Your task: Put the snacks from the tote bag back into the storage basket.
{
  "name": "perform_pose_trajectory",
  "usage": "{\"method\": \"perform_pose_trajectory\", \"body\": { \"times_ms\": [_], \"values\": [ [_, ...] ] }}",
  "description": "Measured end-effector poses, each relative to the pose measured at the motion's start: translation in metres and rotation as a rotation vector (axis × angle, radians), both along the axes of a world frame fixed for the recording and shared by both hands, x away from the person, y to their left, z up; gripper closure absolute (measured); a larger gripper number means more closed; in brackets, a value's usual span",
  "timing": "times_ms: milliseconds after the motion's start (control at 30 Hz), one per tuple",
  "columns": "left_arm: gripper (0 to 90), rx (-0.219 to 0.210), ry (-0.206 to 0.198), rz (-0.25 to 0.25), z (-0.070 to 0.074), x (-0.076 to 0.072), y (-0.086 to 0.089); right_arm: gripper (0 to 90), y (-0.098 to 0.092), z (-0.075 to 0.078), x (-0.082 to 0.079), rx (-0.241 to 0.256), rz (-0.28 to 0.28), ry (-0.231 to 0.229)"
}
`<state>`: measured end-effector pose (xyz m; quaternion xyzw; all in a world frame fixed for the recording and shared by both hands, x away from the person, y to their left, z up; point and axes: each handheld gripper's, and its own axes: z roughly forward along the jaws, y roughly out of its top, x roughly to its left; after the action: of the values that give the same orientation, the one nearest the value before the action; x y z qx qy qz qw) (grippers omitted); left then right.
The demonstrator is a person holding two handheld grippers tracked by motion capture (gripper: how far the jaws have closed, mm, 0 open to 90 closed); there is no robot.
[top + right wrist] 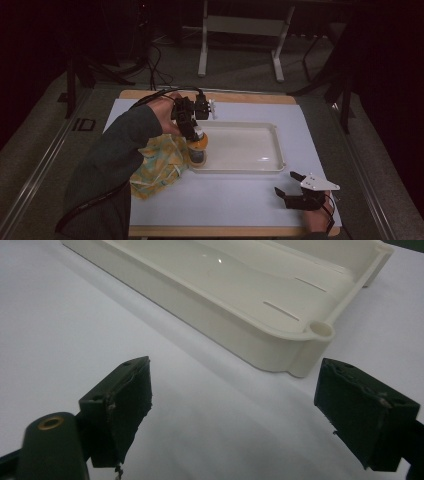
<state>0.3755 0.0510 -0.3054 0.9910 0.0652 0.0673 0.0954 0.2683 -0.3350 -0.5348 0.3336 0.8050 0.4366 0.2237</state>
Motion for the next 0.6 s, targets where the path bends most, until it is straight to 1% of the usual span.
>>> {"method": "perform_pose_trajectory", "body": {
  "times_ms": [267, 333, 433, 600],
  "values": [
    [59.2, -0.003, 0.001, 0.001, -0.005, 0.0, -0.009, 15.0, 0.0, 0.0, 0.0, 0.0, 0.001, 0.001],
    [59.2, -0.004, 0.001, -0.007, -0.007, 0.001, -0.011, 15.0, 0.0, 0.0, 0.0, -0.001, 0.002, 0.0],
    [59.2, 0.006, 0.004, -0.006, -0.01, 0.001, -0.015, 15.0, 0.0, 0.0, 0.0, 0.0, 0.001, 0.0],
    [59.2, 0.006, 0.004, -0.003, -0.013, 0.003, -0.019, 15.0, 0.0, 0.0, 0.0, 0.0, 0.001, 0.0]
  ]
}}
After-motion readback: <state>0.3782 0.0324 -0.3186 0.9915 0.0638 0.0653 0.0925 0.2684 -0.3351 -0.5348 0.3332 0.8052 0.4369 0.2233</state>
